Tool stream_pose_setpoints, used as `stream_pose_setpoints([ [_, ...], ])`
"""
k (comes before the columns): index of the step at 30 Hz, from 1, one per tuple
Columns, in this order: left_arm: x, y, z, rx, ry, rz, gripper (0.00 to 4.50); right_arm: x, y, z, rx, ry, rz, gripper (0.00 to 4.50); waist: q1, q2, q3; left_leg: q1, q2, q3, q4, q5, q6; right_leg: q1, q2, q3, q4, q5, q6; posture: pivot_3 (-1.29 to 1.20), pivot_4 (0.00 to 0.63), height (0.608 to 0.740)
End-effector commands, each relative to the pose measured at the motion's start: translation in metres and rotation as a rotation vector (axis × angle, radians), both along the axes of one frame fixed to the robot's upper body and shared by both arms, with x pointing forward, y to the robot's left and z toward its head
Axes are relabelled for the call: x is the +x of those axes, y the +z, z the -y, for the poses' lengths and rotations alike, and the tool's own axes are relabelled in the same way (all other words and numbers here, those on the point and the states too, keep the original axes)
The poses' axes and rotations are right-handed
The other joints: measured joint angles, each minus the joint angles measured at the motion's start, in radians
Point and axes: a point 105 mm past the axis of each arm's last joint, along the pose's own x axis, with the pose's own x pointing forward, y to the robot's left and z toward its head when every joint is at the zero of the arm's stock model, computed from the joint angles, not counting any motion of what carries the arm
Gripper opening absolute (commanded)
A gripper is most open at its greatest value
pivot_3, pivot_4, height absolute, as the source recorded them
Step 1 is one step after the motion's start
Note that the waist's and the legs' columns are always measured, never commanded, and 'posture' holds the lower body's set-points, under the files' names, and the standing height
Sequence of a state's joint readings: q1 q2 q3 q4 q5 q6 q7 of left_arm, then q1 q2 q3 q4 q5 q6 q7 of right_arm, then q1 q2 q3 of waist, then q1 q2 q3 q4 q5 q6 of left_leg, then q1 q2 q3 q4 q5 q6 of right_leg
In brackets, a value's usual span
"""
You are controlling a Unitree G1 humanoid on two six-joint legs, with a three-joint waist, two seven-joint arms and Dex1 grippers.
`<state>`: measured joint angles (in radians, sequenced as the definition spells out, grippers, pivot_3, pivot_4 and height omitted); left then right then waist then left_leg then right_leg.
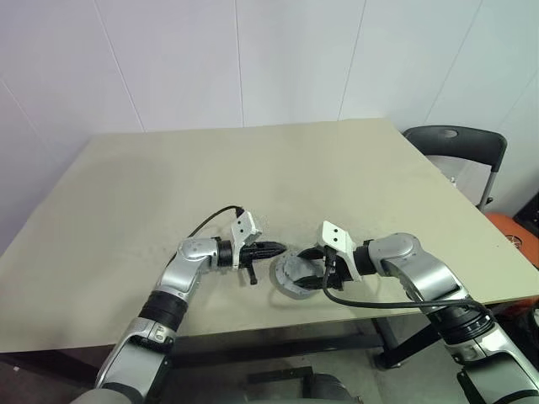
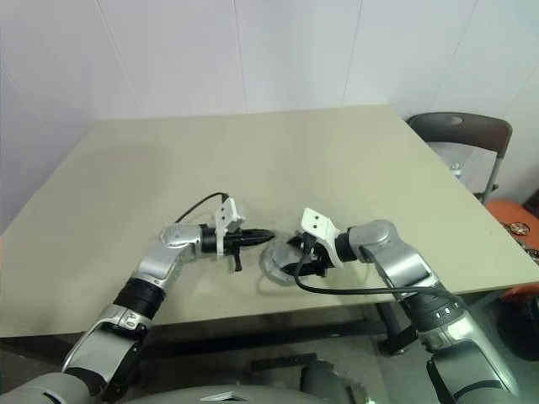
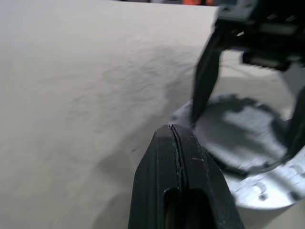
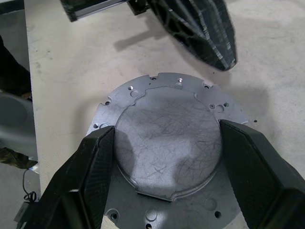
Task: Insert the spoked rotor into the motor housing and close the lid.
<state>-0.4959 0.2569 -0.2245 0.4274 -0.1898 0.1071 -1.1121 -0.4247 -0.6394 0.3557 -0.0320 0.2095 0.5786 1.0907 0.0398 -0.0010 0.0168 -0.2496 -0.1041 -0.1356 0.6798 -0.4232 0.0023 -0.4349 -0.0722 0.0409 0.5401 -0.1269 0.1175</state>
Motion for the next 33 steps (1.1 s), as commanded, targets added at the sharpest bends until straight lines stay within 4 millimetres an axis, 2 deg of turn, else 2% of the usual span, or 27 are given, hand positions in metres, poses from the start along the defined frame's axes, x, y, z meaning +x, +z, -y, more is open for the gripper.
stream_pose_setpoints([
  [1,-0.003,0.012,0.007,-0.014,-0.077,0.0,0.0,-0.01,-0.04,0.02,-0.123,-0.061,-0.125,3.03,0.0,0.0,0.0,0.0,0.0,0.0,0.0,0.0,0.0,0.0,0.0,0.0,0.0,0.0,0.0,0.0,0.0,0.74],
  [10,-0.015,0.003,0.012,0.052,-0.169,-0.045,0.0,-0.011,-0.042,0.019,-0.128,-0.06,-0.123,3.03,0.0,0.0,0.0,0.0,0.0,0.0,0.0,0.0,0.0,0.0,0.0,0.0,0.0,0.0,0.0,0.0,0.0,0.74],
  [12,-0.018,-0.005,0.012,0.103,-0.186,-0.052,0.0,-0.011,-0.042,0.018,-0.127,-0.06,-0.123,3.03,0.0,0.0,0.0,0.001,0.0,0.0,0.0,-0.001,0.002,0.0,0.0,0.0,0.0,0.0,0.0,0.0,0.0,0.74],
  [15,-0.024,-0.033,0.004,0.273,-0.21,-0.066,0.0,-0.01,-0.042,0.018,-0.127,-0.061,-0.12,3.03,0.001,-0.001,-0.002,0.001,0.0,0.0,0.0,-0.001,0.002,0.001,0.0,0.0,0.0,0.0,0.001,0.0,0.0,0.74],
  [17,-0.026,-0.044,-0.001,0.347,-0.215,-0.065,0.0,-0.009,-0.041,0.018,-0.126,-0.062,-0.117,3.03,0.0,-0.001,-0.003,0.003,0.0,-0.001,0.0,-0.002,0.003,0.003,0.0,0.0,0.0,-0.001,0.001,0.0,0.0,0.74],
  [22,-0.023,-0.048,-0.003,0.371,-0.194,-0.059,0.0,-0.005,-0.04,0.019,-0.126,-0.072,-0.084,3.03,0.002,0.001,-0.006,0.011,0.0,-0.001,-0.001,-0.003,0.006,0.012,0.0,0.0,0.0,-0.006,0.005,0.0,0.0,0.74],
  [24,-0.022,-0.048,-0.004,0.376,-0.186,-0.055,0.0,-0.001,-0.037,0.018,-0.111,-0.089,-0.071,3.76,0.0,0.001,-0.006,0.015,0.0,-0.001,-0.001,-0.003,0.006,0.015,0.0,0.0,0.0,-0.007,0.005,0.0,0.0,0.74],
  [26,-0.021,-0.049,-0.005,0.38,-0.177,-0.052,0.0,-0.001,-0.034,0.016,-0.089,-0.084,-0.079,4.33,-0.001,0.001,-0.006,0.016,0.001,-0.001,-0.001,-0.003,0.006,0.016,0.0,0.0,0.0,-0.007,0.005,0.0,0.0,0.74],
  [27,-0.021,-0.049,-0.006,0.381,-0.172,-0.05,0.0,-0.001,-0.032,0.015,-0.079,-0.078,-0.083,4.47,-0.001,0.001,-0.006,0.016,0.001,-0.001,-0.001,-0.003,0.006,0.016,0.0,0.0,0.0,-0.007,0.005,0.0,0.0,0.74],
  [33,-0.02,-0.05,-0.008,0.372,-0.155,-0.056,0.0,0.001,-0.021,0.013,-0.001,-0.088,-0.092,4.47,-0.001,0.001,-0.006,0.017,0.001,-0.001,-0.001,-0.003,0.006,0.016,0.0,0.0,0.0,-0.007,0.005,0.0,0.0,0.74],
])
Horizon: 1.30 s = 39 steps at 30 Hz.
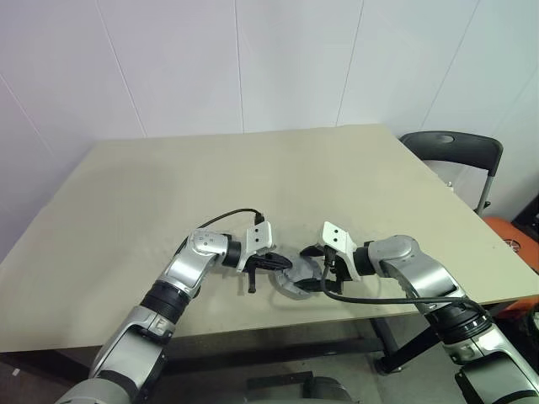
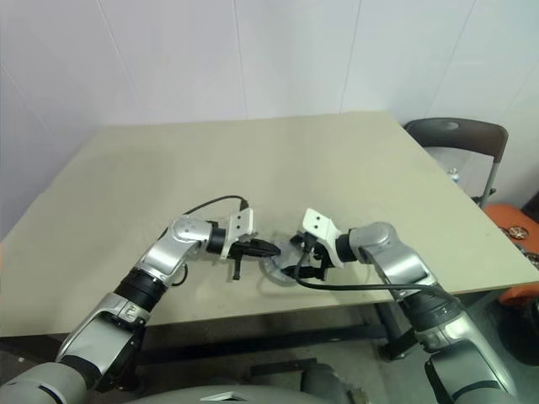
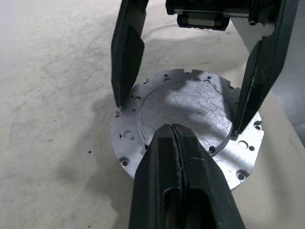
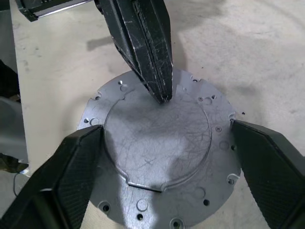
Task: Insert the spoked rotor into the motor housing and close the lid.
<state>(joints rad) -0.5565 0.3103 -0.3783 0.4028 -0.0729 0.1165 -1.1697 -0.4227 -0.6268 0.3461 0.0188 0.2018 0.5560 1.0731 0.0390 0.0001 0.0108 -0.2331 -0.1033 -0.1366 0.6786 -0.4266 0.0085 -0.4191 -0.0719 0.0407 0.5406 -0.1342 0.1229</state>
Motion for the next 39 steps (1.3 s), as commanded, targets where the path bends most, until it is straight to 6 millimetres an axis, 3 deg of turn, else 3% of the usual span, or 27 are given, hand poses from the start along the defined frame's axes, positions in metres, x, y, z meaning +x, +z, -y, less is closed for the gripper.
stream_pose_setpoints([
  [1,-0.009,-0.04,-0.019,0.147,0.041,-0.097,0.0,-0.004,-0.011,0.006,0.027,-0.048,-0.096,4.47,0.0,0.0,0.0,0.0,0.0,0.0,0.0,0.0,0.0,0.0,0.0,0.0,0.0,0.0,0.0,0.0,0.0,0.74],
  [6,-0.01,-0.041,-0.018,0.145,0.046,-0.102,0.0,-0.006,0.018,0.004,0.215,-0.053,-0.144,4.47,0.001,0.001,0.002,-0.001,0.0,0.0,0.0,0.0,0.0,-0.001,0.0,0.0,0.0,0.0,0.0,0.0,0.0,0.74],
  [11,-0.014,-0.042,-0.019,0.147,0.025,-0.131,0.0,-0.004,0.033,0.023,0.289,-0.095,-0.171,4.47,0.001,0.002,0.005,-0.002,0.0,0.0,0.0,0.0,0.0,-0.002,0.0,0.0,0.0,0.0,0.0,0.0,0.0,0.74],
  [18,-0.014,-0.041,-0.019,0.141,0.024,-0.139,0.0,-0.003,0.031,0.045,0.304,-0.248,-0.255,4.47,0.001,0.001,0.006,-0.003,0.0,0.0,-0.003,0.0,0.0,-0.004,0.0,0.0,-0.001,0.001,0.002,0.0,0.0,0.74],
  [24,-0.011,-0.042,-0.022,0.144,0.042,-0.131,0.0,-0.024,0.011,0.054,0.231,-0.344,-0.509,4.47,0.001,0.001,0.007,-0.004,0.0,0.0,-0.005,0.0,0.0,-0.005,0.0,0.0,-0.002,0.0,0.002,0.0,0.0,0.74],
  [29,-0.011,-0.042,-0.021,0.14,0.042,-0.127,0.0,-0.039,0.008,0.038,0.232,-0.335,-0.631,4.47,0.001,0.0,0.007,-0.003,0.001,0.0,-0.006,0.0,0.0,-0.005,0.0,0.0,-0.002,0.0,0.003,0.0,0.0,0.74],
  [35,-0.01,-0.04,-0.022,0.139,0.043,-0.119,0.0,-0.028,0.009,0.014,0.273,-0.378,-0.618,4.47,-0.001,-0.001,0.006,-0.002,0.002,0.0,-0.011,0.0,-0.001,-0.006,0.0,0.0,-0.005,0.0,0.003,0.0,0.0,0.74],
  [39,-0.01,-0.039,-0.024,0.142,0.042,-0.115,0.0,-0.024,0.021,-0.004,0.33,-0.382,-0.622,4.47,-0.007,-0.003,0.005,-0.002,0.004,0.001,-0.012,0.001,-0.002,-0.006,0.002,0.0,-0.005,0.001,0.002,0.0,0.0,0.74],
])
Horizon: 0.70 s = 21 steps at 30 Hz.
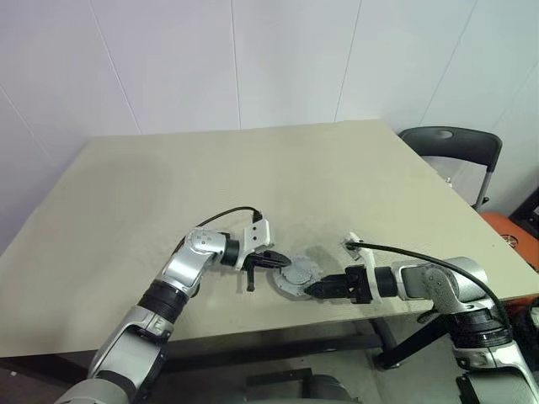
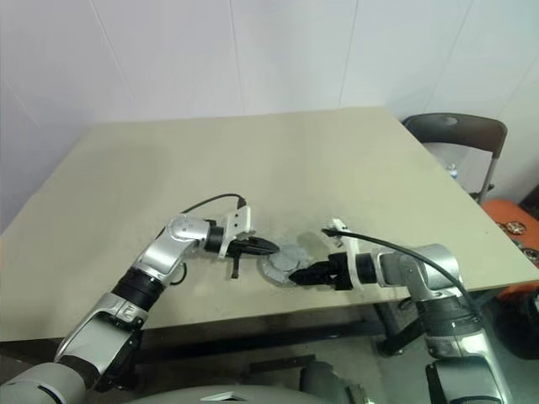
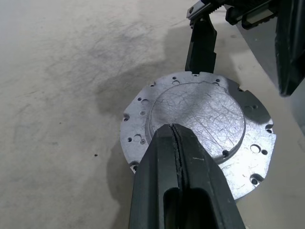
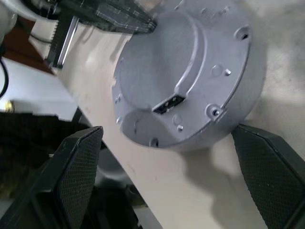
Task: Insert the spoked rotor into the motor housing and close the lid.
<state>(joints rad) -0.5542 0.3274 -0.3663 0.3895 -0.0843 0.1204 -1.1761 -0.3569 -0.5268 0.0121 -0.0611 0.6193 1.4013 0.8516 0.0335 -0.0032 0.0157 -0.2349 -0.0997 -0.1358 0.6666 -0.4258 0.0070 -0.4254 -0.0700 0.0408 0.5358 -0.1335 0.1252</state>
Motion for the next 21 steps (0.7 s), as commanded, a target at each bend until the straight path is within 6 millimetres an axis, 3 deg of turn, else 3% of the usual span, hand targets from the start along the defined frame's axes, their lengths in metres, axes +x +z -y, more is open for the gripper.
stream_pose_setpoints([
  [1,-0.012,-0.043,-0.019,0.149,0.033,-0.119,0.0,0.007,0.027,-0.024,0.072,0.027,0.076,4.47,-0.003,0.0,0.0,0.0,0.001,0.0,0.0,0.0,-0.001,0.0,0.001,0.0,0.0,0.0,0.0,0.0,0.0,0.74],
  [6,-0.011,-0.042,-0.019,0.151,0.029,-0.116,0.0,0.014,0.034,-0.041,0.136,-0.027,0.021,4.47,-0.026,0.003,0.002,0.0,0.007,0.0,-0.001,0.001,-0.002,-0.001,0.007,-0.001,0.001,0.001,-0.001,0.0,0.0,0.74],
  [11,-0.003,-0.041,-0.023,0.165,0.047,-0.103,0.0,0.04,0.025,-0.061,0.274,-0.21,-0.152,4.47,-0.057,0.004,0.002,0.0,0.009,0.001,-0.001,0.002,-0.008,-0.006,0.01,0.001,0.006,0.001,-0.006,0.0,0.0,0.74],
  [15,0.003,-0.04,-0.028,0.177,0.067,-0.09,0.0,0.049,0.026,-0.081,0.329,-0.24,-0.218,4.47,-0.08,0.006,0.003,0.002,0.01,0.0,-0.001,0.002,-0.008,-0.007,0.014,0.003,0.007,0.004,-0.01,0.0,0.0,0.74],
  [18,0.008,-0.04,-0.033,0.191,0.087,-0.071,0.0,0.049,0.033,-0.089,0.353,-0.222,-0.209,3.9,-0.087,0.009,0.003,0.002,0.012,-0.001,-0.001,0.002,-0.008,-0.008,0.02,0.004,0.008,0.005,-0.01,0.0,0.0,0.74],
  [21,0.009,-0.041,-0.036,0.194,0.094,-0.066,0.0,0.048,0.032,-0.088,0.351,-0.216,-0.217,3.03,-0.092,0.013,0.004,0.001,0.014,-0.002,-0.002,0.002,-0.009,-0.011,0.022,0.004,0.009,0.005,-0.011,0.0,0.0,0.74],
])
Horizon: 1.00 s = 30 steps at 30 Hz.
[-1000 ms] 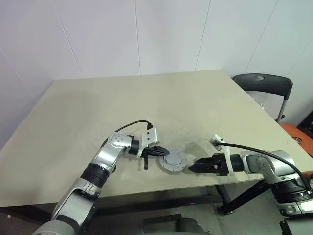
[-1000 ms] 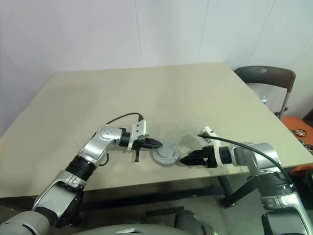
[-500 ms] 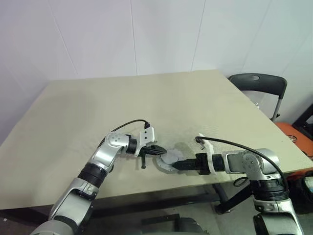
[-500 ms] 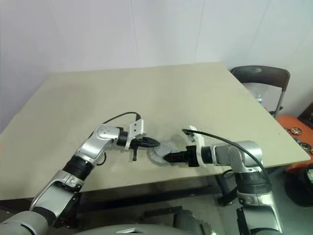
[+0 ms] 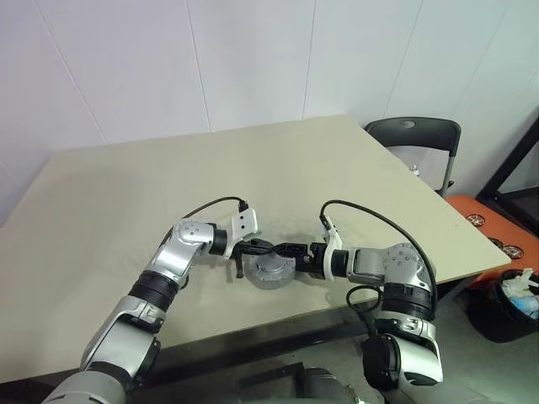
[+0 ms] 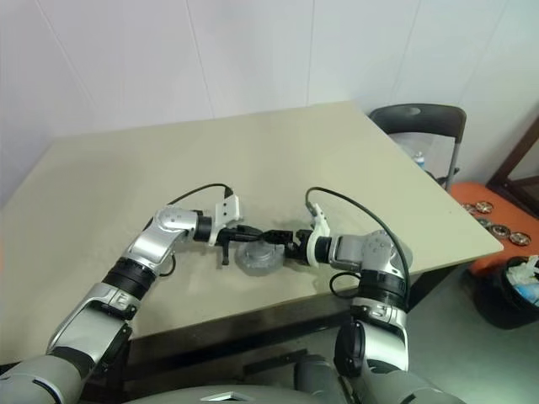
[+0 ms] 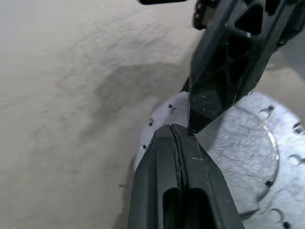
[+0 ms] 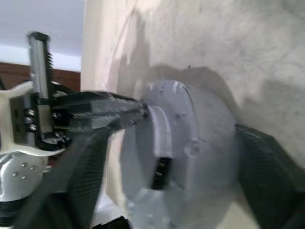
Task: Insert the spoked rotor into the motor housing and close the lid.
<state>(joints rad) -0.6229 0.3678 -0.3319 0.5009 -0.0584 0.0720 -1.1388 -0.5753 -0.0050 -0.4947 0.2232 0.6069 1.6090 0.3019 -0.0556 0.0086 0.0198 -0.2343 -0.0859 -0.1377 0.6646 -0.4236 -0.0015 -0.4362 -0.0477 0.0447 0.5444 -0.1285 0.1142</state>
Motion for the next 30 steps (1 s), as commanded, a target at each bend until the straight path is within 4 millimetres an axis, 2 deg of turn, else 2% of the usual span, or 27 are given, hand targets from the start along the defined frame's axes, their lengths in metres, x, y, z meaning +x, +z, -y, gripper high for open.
stream_pose_setpoints([
  [1,-0.017,-0.046,-0.014,0.135,0.006,-0.128,0.0,0.003,0.037,-0.032,0.141,0.116,0.099,2.73,-0.007,0.002,0.0,-0.001,0.0,0.0,0.0,0.0,0.0,-0.002,0.0,0.0,0.0,0.001,-0.001,0.0,0.0,0.74],
  [4,-0.018,-0.048,-0.015,0.136,0.008,-0.128,0.0,0.003,0.034,-0.026,0.127,0.113,0.086,1.92,-0.011,0.007,-0.001,-0.003,0.0,0.0,-0.001,-0.001,-0.004,-0.004,0.001,0.003,0.0,0.003,-0.008,0.0,0.0,0.74],
  [11,-0.017,-0.047,-0.009,0.112,0.018,-0.108,0.0,0.001,0.03,-0.025,0.105,0.144,0.07,1.89,-0.01,0.009,-0.001,-0.004,-0.002,0.001,-0.001,-0.003,-0.004,-0.004,-0.001,0.003,-0.002,0.003,-0.008,0.0,0.0,0.74],
  [18,0.014,-0.027,-0.009,-0.006,0.19,0.016,0.0,0.004,0.03,-0.026,0.145,0.116,0.04,1.87,-0.011,0.01,-0.001,-0.006,-0.002,0.001,-0.001,-0.003,-0.004,-0.007,-0.001,0.003,-0.002,0.003,-0.008,0.0,0.0,0.74],
  [21,0.023,-0.021,-0.012,-0.042,0.244,0.049,0.0,0.004,0.031,-0.027,0.155,0.116,0.044,1.26,-0.01,0.01,-0.001,-0.015,-0.002,0.001,0.0,0.0,-0.01,-0.017,-0.001,0.003,-0.001,0.003,-0.008,0.0,0.0,0.74],
  [24,0.034,-0.009,-0.015,-0.12,0.328,0.058,0.0,0.004,0.035,-0.029,0.17,0.118,0.054,1.23,-0.006,0.009,-0.001,-0.02,-0.003,0.002,0.002,0.001,-0.012,-0.028,-0.003,0.003,0.001,0.007,-0.014,0.0,0.0,0.74],
  [30,0.039,-0.001,-0.021,-0.19,0.389,0.042,0.0,0.009,0.033,-0.028,0.169,0.086,0.044,1.23,0.013,0.009,0.0,-0.021,-0.003,0.003,0.001,0.001,-0.012,-0.028,-0.003,0.002,-0.002,0.008,-0.014,0.0,0.0,0.74],
])
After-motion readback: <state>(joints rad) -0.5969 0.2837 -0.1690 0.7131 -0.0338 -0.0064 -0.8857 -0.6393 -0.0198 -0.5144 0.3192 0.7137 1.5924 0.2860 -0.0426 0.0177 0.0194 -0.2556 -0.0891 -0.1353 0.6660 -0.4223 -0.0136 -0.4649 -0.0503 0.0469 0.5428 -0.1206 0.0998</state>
